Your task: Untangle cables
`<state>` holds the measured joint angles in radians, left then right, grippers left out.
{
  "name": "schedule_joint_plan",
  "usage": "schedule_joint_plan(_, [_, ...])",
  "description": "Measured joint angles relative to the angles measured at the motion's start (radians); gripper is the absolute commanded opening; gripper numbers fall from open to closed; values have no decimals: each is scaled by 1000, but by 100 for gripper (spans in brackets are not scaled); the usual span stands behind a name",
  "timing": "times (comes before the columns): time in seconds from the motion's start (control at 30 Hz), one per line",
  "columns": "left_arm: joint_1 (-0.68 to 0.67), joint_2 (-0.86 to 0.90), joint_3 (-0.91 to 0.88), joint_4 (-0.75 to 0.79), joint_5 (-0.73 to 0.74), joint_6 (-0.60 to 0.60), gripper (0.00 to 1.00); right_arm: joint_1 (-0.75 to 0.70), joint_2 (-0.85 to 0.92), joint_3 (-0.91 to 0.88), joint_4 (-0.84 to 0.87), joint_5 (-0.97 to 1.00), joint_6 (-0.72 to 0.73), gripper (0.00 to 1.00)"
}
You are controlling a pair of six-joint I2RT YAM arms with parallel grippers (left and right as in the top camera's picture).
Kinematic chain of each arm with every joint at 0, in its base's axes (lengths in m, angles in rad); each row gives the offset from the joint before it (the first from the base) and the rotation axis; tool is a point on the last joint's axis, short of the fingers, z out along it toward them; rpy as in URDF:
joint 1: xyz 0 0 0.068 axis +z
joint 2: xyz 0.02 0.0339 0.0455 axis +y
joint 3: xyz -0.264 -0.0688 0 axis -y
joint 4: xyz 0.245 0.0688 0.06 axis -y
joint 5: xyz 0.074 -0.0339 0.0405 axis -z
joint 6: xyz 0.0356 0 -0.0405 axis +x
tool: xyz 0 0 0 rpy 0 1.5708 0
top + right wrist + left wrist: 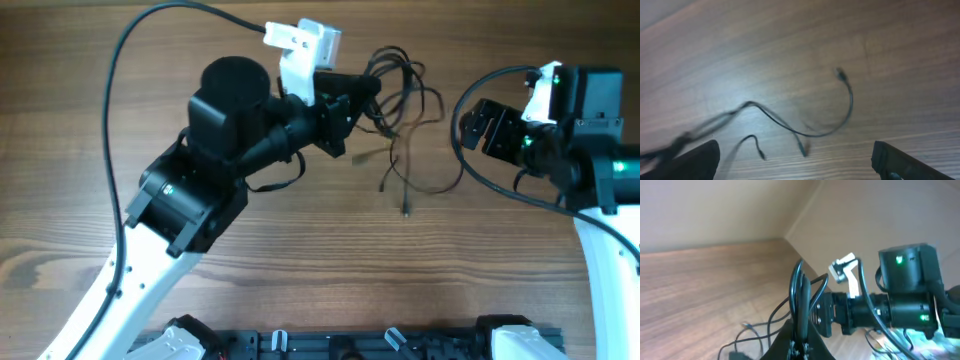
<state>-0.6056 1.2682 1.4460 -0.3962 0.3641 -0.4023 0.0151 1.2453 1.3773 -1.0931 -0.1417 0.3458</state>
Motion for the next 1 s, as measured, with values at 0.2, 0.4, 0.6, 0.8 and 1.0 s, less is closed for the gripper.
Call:
schedule_joint_plan(0.2, [0, -6, 0, -44, -71, 80, 4, 0, 6, 0, 4, -99, -57, 98])
schedule_joint_plan(0.4, [0, -6, 0, -99, -79, 188, 4, -1, -40, 0, 98, -399, -275, 98])
schedule_joint_plan(0.6, [1, -6, 0, -147, 97, 341, 4, -1, -113, 0, 115, -553, -461, 99])
schedule_joint_plan(0.8, [-58, -6, 0, -166, 154, 430, 4, -1, -127, 0, 118, -658, -602, 99])
schedule_joint_plan(1.0, [-138, 4, 0, -169, 161, 481, 4, -2, -127, 0, 129, -827, -710, 27])
